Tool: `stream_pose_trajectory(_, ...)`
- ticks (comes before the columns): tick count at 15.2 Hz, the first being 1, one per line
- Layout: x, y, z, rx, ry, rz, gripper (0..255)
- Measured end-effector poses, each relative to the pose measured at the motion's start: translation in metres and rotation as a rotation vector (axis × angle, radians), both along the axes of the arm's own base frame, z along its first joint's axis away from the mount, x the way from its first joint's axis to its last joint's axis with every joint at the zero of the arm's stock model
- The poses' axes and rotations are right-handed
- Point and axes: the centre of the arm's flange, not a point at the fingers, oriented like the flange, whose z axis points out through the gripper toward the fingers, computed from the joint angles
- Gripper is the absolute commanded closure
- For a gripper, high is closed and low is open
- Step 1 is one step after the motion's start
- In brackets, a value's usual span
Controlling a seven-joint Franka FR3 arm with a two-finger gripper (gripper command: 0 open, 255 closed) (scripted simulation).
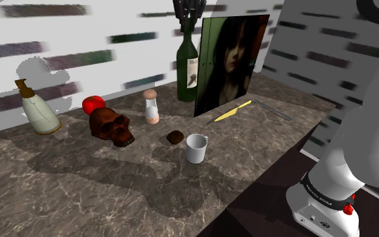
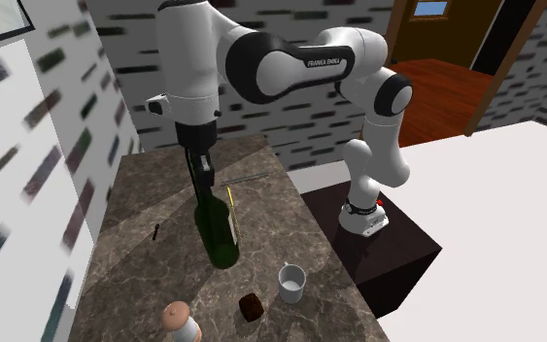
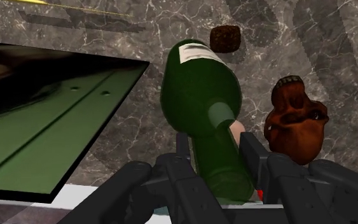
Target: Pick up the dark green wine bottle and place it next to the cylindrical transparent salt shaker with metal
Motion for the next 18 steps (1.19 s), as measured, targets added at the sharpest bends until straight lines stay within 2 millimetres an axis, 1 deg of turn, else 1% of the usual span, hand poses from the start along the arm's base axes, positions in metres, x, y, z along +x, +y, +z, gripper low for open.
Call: stream_pose_trajectory(18, -0.002, 0.001, -0.097, 0.000, 0.000, 0.000, 255)
